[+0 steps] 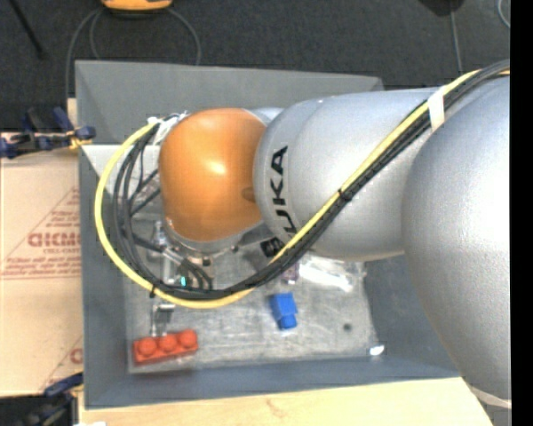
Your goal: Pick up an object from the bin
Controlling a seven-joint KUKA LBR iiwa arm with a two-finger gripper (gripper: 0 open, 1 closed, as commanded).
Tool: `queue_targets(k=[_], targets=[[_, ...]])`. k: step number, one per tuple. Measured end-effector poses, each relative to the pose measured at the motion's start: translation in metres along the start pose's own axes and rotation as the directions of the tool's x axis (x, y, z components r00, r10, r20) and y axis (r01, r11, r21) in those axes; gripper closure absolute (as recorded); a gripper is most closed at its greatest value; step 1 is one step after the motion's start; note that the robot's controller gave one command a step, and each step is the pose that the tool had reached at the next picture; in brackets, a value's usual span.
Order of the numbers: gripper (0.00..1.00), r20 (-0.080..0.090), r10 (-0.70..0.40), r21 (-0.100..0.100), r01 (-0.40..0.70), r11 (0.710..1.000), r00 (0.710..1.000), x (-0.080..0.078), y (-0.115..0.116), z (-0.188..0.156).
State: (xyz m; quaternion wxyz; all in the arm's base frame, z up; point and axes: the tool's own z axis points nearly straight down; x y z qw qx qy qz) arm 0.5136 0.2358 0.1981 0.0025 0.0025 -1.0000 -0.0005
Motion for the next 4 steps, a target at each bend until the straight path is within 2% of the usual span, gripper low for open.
queue_targets(k=[1,2,3,4], targets=[[0.00,0.032,-0.214,-0.002,0.214,0.977,0.976,0.028,0.000,0.124],[0.00,0.015,-0.182,-0.002,0.182,0.983,0.983,0.039,-0.021,0.095],[0.00,0.017,-0.355,0.003,0.355,0.935,0.935,0.037,-0.005,0.097],[0.00,0.038,-0.515,0.011,0.515,0.857,0.857,0.028,0.000,0.121]])
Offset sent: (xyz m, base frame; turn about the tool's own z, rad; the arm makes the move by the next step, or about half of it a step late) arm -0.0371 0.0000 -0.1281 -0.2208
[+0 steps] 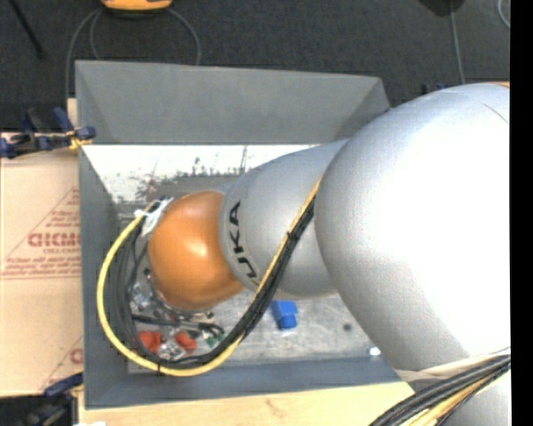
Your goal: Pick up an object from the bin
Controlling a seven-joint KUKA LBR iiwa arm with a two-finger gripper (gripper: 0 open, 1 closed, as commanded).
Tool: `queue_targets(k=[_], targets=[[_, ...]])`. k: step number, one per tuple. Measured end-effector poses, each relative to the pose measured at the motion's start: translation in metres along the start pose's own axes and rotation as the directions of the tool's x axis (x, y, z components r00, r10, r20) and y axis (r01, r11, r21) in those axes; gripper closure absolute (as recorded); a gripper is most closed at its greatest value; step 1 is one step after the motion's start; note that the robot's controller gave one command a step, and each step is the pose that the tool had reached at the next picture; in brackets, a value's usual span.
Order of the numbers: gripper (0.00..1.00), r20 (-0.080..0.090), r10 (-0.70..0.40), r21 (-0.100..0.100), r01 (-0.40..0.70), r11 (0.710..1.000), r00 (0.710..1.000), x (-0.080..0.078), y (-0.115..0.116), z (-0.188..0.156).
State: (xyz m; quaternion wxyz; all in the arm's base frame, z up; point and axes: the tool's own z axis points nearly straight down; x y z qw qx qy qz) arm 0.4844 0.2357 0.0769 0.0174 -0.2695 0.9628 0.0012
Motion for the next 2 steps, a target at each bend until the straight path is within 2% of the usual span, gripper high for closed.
queue_targets(k=[1,2], targets=[[0.00,-0.021,0.007,-0.004,-0.007,1.000,1.000,-0.0036,-0.0029,-0.0022],[1.00,-0.025,0.008,-0.007,-0.008,1.000,1.000,-0.0027,-0.0015,-0.0025]])
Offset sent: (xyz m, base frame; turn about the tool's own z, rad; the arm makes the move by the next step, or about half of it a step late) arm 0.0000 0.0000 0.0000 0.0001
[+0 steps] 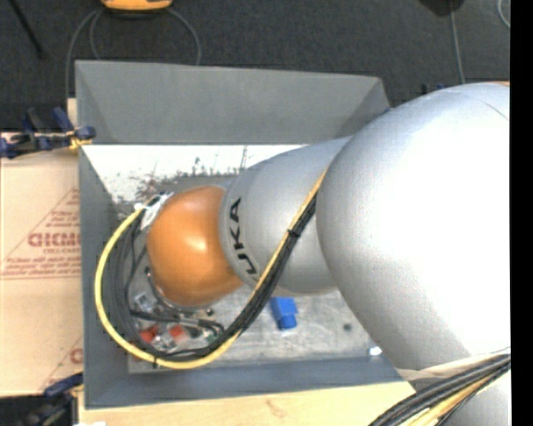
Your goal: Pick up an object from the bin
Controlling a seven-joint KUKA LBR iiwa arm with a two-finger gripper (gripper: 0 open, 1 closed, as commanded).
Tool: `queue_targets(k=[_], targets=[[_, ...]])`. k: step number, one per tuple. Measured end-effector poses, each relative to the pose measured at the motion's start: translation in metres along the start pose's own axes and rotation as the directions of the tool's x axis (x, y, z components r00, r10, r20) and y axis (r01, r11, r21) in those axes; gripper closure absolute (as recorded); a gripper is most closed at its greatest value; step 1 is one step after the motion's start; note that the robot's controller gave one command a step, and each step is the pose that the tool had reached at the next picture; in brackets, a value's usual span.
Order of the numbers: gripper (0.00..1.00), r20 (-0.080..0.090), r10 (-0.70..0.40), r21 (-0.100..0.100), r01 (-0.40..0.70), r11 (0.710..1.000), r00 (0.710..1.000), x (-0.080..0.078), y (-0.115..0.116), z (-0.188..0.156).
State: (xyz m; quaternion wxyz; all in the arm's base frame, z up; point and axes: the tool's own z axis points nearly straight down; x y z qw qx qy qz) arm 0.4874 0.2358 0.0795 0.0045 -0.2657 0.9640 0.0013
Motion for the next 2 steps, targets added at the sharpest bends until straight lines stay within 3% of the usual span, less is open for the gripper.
queue_targets(k=[1,2], targets=[[1.00,-0.002,0.007,0.002,-0.007,1.000,1.000,-0.0023,-0.0019,-0.0492],[1.00,-0.005,0.015,0.001,-0.015,1.000,1.000,-0.0032,-0.0032,-0.0562]])
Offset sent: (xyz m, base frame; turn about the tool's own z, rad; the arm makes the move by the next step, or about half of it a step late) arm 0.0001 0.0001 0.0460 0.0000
